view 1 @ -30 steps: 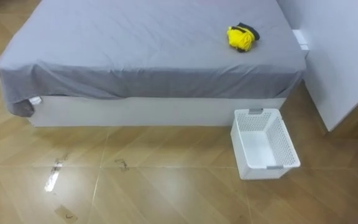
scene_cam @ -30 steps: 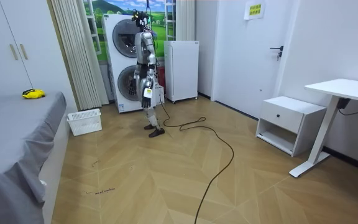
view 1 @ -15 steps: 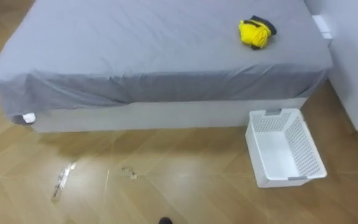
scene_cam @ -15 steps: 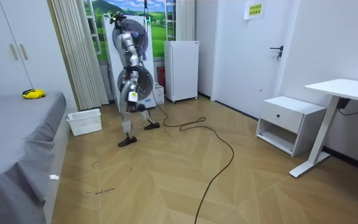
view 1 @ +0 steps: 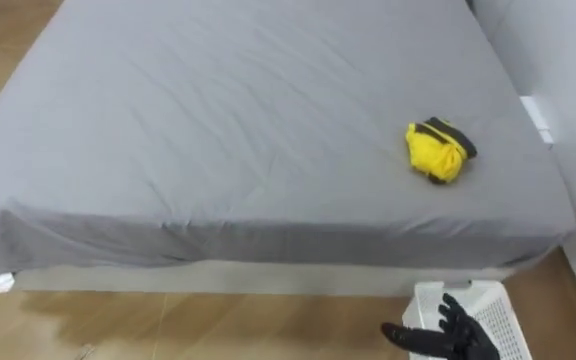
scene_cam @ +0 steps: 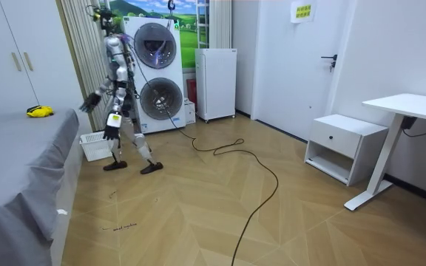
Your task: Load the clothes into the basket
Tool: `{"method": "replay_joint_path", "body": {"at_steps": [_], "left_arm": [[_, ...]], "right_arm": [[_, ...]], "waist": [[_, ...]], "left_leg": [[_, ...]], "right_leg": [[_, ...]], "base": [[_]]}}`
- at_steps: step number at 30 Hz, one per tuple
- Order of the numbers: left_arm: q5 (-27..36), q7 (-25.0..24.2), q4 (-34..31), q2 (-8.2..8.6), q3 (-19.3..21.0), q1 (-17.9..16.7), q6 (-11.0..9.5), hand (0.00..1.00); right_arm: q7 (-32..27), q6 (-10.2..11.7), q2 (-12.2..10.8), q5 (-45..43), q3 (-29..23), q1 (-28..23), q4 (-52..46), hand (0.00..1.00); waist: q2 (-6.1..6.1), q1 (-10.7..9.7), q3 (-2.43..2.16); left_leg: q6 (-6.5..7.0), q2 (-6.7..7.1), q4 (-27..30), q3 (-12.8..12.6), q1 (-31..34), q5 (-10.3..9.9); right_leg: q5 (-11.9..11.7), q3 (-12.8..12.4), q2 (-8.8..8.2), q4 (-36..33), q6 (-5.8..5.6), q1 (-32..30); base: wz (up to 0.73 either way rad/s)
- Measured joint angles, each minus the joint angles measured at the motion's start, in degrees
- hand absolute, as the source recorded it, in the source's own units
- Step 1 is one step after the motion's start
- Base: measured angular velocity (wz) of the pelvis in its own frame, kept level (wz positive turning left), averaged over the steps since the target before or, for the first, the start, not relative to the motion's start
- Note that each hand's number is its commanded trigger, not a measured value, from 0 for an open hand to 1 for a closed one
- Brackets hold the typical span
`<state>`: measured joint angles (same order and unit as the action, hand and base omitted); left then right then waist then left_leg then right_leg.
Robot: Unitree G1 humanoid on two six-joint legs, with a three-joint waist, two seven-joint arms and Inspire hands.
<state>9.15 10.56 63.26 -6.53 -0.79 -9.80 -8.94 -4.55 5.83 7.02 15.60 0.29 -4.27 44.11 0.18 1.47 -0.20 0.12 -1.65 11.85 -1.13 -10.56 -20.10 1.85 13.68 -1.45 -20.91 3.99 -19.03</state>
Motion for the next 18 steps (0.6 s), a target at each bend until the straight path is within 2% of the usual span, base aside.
{"method": "replay_joint_path", "body": {"at_steps": [1,2,3,4,5,6,7,8,9,10,11,12,13,14,15,16,17,18], "left_arm": [[0.0,0.0,0.4,-0.17,0.1,-0.6,0.2,0.00],[0.1,0.0,0.7,-0.20,0.1,-1.2,0.2,0.00],[0.1,-0.1,0.5,-0.37,0.1,-2.0,0.3,0.00],[0.0,-0.1,0.1,-0.57,0.4,-2.5,0.3,0.00],[0.0,0.1,-0.6,-1.64,1.9,-4.8,0.2,0.00],[0.0,0.1,-0.4,-2.56,2.3,-5.6,0.3,0.00],[-0.4,0.5,0.4,-2.67,2.9,-7.0,1.2,0.00],[-1.3,0.6,0.3,-2.78,4.0,-7.8,1.6,0.00],[-1.3,0.7,0.3,-2.69,4.2,-8.0,1.6,0.00],[-1.3,1.1,0.2,-2.33,4.2,-8.1,1.8,0.00],[-1.1,1.6,-0.5,-1.93,3.9,-7.9,2.1,0.00],[-1.1,1.8,-0.9,-1.70,3.9,-7.7,2.1,0.00],[-1.1,1.9,-1.6,-1.23,3.8,-7.6,1.8,0.00],[-0.9,2.4,-1.8,-0.80,3.6,-7.4,1.8,0.00],[-0.9,2.6,-1.9,-0.65,3.6,-7.3,1.8,0.00],[-0.9,2.9,-2.0,-0.54,3.6,-7.5,1.9,0.00],[-1.3,3.1,-2.3,-0.37,3.6,-8.0,1.9,0.00],[-1.4,3.3,-2.5,-0.31,3.6,-8.1,1.9,0.00]], "right_arm": [[-0.6,0.8,0.2,-0.1,-0.4,0.8,-1.5,0.00],[-1.2,1.1,0.4,-0.1,-0.9,1.1,-4.7,0.00],[-2.2,1.7,0.5,-0.1,-1.5,1.1,-7.4,0.00],[-2.4,1.7,0.5,0.1,-1.5,1.2,-8.5,0.00],[-2.2,1.6,-0.4,0.1,-1.2,1.4,-10.4,0.00],[-2.2,1.7,-0.5,0.3,-0.7,1.3,-11.5,0.00],[-2.1,1.5,0.4,0.2,-0.3,1.6,-11.5,0.00],[-2.2,1.4,0.3,0.1,-0.3,1.6,-11.8,0.00],[-2.3,1.5,0.3,-0.2,-0.3,1.6,-11.9,0.00],[-2.4,1.8,0.4,-0.6,-0.2,1.7,-11.8,0.00],[-2.6,1.8,0.4,-0.7,-0.2,1.9,-11.9,0.00],[-2.8,1.8,0.4,-0.9,-0.2,1.9,-11.9,0.00],[-2.9,1.7,0.4,-1.3,-0.2,1.9,-12.1,0.00],[-3.1,1.7,0.4,-1.6,-0.4,1.9,-12.3,0.00],[-3.3,1.7,0.4,-1.7,-0.4,1.9,-12.4,0.00],[-4.2,1.7,0.4,-1.6,-0.4,1.9,-12.7,0.00],[-4.9,1.7,0.4,-1.7,-0.6,1.9,-13.8,0.00],[-5.1,1.7,0.5,-1.7,-0.6,2.0,-14.4,0.00]], "waist": [[0.95,0.6,0.47],[2.16,1.3,0.80],[2.34,1.3,1.42],[1.75,1.2,2.01],[1.88,1.9,0.72],[0.90,2.2,0.44],[2.24,2.5,0.50],[1.84,2.1,0.59],[1.74,1.9,0.61],[1.74,1.4,0.61],[1.56,0.4,0.70],[1.29,0.3,0.87],[0.59,0.3,1.06],[0.33,0.1,1.09],[0.13,0.2,1.18],[-0.23,0.6,0.96],[-0.33,0.7,0.70],[-0.29,0.7,0.68]], "left_leg": [[-1.08,-1.57,0.6,-0.5,-0.2,0.0],[-2.56,-2.66,-0.5,-0.6,-1.3,0.9],[-2.97,-3.08,-2.0,0.7,-4.2,2.7],[-2.98,-3.25,-2.1,1.7,-5.3,2.9],[-4.04,-3.52,0.3,1.4,-5.7,1.8],[-4.96,-3.27,2.9,0.5,-5.5,0.6],[-5.01,-4.62,9.8,-0.8,-4.9,-1.0],[-5.47,-5.12,17.6,-1.6,-2.7,1.4],[-5.60,-5.48,20.6,-2.1,-1.9,3.2],[-5.92,-6.34,27.0,-2.6,0.5,7.6],[-5.76,-6.84,32.2,-2.8,3.8,7.9],[-5.31,-6.80,34.0,-3.2,5.5,7.4],[-4.27,-6.52,35.3,-5.3,8.7,6.0],[-3.82,-6.50,34.7,-6.3,11.5,3.9],[-3.79,-6.47,33.5,-6.9,12.7,2.8],[-3.65,-6.19,30.1,-7.6,14.9,1.4],[-3.63,-5.41,25.9,-7.5,17.1,1.2],[-3.67,-5.18,23.5,-7.4,18.0,1.2]], "right_leg": [[1.0,1.7,0.91,-1.1,1.63,1.2],[1.9,2.4,1.35,-3.4,2.36,1.4],[4.0,2.7,0.29,-13.1,3.45,-1.8],[6.0,3.3,-0.14,-17.1,2.63,-4.5],[5.2,3.0,1.22,-10.8,2.26,-5.6],[1.8,3.7,1.50,-7.3,3.77,-5.2],[4.1,5.8,2.62,-9.5,5.77,-3.7],[7.0,5.7,3.01,-10.0,6.27,-1.4],[7.8,5.5,3.28,-9.5,6.33,-0.2],[8.5,5.0,4.16,-7.5,6.35,2.8],[8.9,5.0,4.54,-5.3,6.29,5.3],[9.1,4.7,4.54,-4.6,6.17,6.3],[9.6,3.8,4.51,-3.3,6.02,8.1],[9.6,3.5,4.57,-1.7,6.02,9.9],[9.6,3.0,4.57,-1.1,5.95,10.6],[9.8,1.8,4.57,-0.2,5.84,11.7],[9.8,0.9,4.50,0.7,5.74,12.6],[9.6,0.3,4.52,1.3,5.63,13.1]], "base": [[0.14],[0.18],[0.17],[-0.09],[-0.21],[-0.38],[-0.20],[-0.11],[0.04],[0.13],[0.18],[0.08],[-0.07],[-0.17],[-0.30],[-0.51],[-0.58],[-0.58]]}}
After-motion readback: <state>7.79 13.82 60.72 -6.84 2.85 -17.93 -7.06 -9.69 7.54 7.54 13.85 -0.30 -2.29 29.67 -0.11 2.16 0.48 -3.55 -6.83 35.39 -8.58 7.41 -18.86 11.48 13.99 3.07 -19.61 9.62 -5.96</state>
